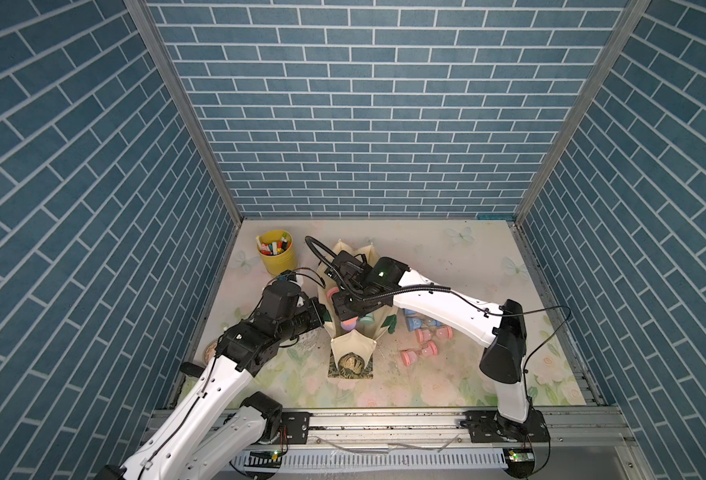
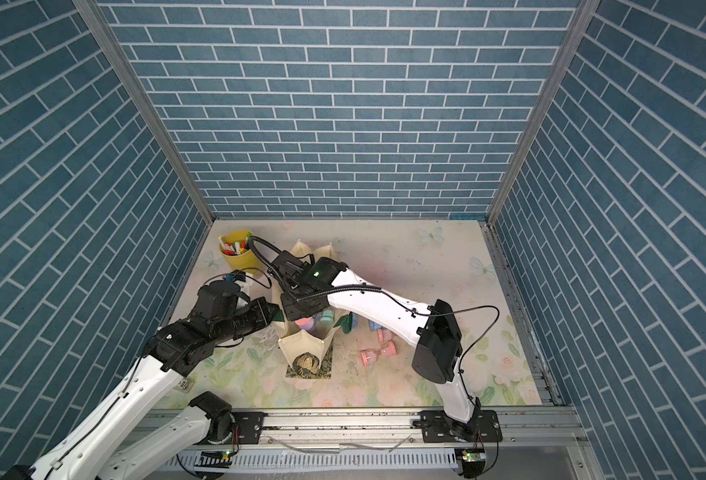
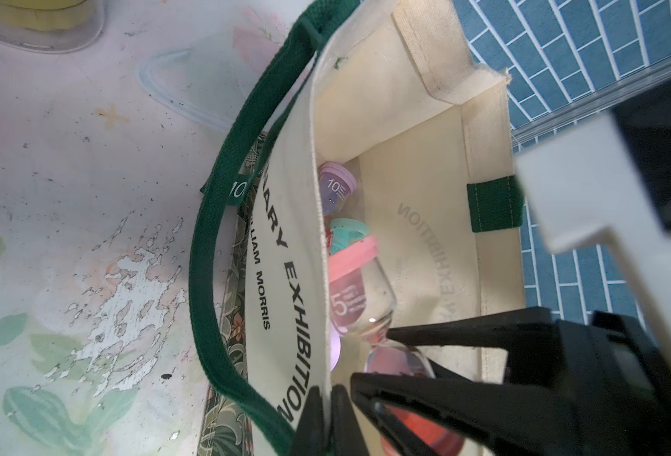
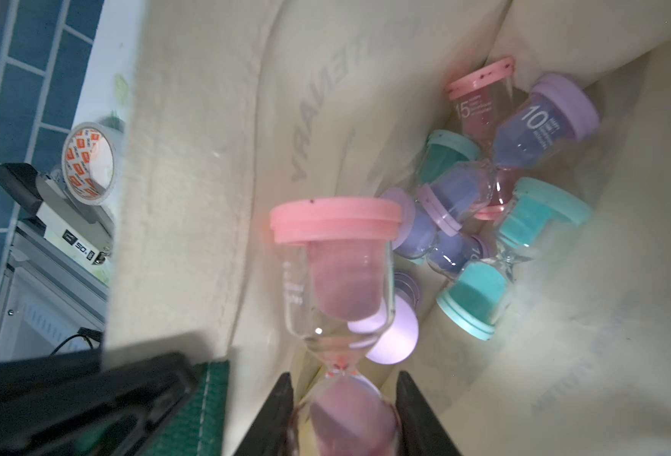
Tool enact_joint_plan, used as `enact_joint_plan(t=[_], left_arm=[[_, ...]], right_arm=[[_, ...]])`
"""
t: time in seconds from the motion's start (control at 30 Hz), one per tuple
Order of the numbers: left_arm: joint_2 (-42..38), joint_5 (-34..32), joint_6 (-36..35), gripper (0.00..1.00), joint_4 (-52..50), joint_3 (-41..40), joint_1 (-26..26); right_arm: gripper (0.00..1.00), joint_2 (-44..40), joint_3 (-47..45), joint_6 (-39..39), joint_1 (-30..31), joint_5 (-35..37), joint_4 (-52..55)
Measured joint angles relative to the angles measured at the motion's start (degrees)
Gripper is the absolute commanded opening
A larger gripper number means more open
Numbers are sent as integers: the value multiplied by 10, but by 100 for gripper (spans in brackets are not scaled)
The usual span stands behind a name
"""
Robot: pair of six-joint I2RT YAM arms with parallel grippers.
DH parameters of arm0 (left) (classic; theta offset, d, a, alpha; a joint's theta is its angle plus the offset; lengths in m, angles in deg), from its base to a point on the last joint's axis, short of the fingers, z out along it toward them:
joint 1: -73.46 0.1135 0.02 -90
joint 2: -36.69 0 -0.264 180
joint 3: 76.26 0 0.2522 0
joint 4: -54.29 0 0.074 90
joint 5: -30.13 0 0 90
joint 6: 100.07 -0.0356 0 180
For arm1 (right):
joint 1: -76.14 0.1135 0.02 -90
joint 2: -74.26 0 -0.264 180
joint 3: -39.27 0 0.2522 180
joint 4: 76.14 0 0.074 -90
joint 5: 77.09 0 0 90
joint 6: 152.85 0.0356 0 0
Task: Put the hourglass into the canvas bag
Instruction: Place the hourglass in the canvas bag.
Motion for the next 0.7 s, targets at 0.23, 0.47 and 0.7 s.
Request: enact_joint_plan(t=[0.23,0.47,0.7], left_arm=[[1,0,0,0,0,0,0],[2,0,0,0,2,0,0],[2,0,0,0,3,0,0]], right_arm=[[11,2,-33,10,3,-6,-11],[12,2,-85,29,8,-17,-33],[33,2,-99,42,21,-20,-45]])
